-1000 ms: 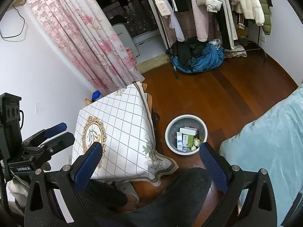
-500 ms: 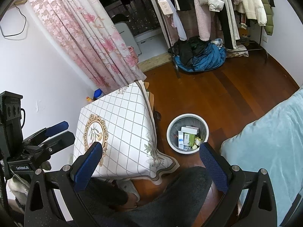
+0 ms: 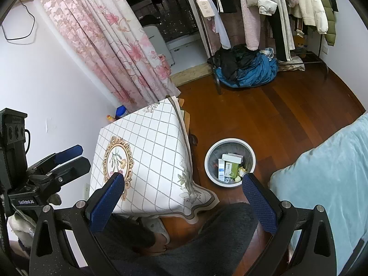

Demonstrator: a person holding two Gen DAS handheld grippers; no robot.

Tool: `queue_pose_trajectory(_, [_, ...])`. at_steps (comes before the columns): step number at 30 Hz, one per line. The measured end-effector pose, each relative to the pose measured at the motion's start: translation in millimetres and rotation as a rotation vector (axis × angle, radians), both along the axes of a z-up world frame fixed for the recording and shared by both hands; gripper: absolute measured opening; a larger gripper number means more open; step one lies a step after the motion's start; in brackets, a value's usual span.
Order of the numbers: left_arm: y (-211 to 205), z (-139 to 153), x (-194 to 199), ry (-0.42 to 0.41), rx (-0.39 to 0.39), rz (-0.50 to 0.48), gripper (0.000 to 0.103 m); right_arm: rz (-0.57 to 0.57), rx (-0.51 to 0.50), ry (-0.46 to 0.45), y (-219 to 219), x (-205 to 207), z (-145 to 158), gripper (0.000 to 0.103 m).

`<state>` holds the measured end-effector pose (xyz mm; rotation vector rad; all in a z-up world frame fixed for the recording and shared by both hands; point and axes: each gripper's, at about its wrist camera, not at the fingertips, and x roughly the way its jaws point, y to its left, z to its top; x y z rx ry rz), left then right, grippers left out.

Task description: Collect trash

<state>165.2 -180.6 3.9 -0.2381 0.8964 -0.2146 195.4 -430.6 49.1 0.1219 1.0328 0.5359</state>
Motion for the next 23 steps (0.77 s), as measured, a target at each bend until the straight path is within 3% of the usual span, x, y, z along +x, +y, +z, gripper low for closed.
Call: queue_pose_trajectory(23, [1.0, -4.8, -3.9, -0.002, -0.013, -0.01, 0.103, 0.022, -0.005, 0.012, 2.9, 2.9, 1.7, 0.103])
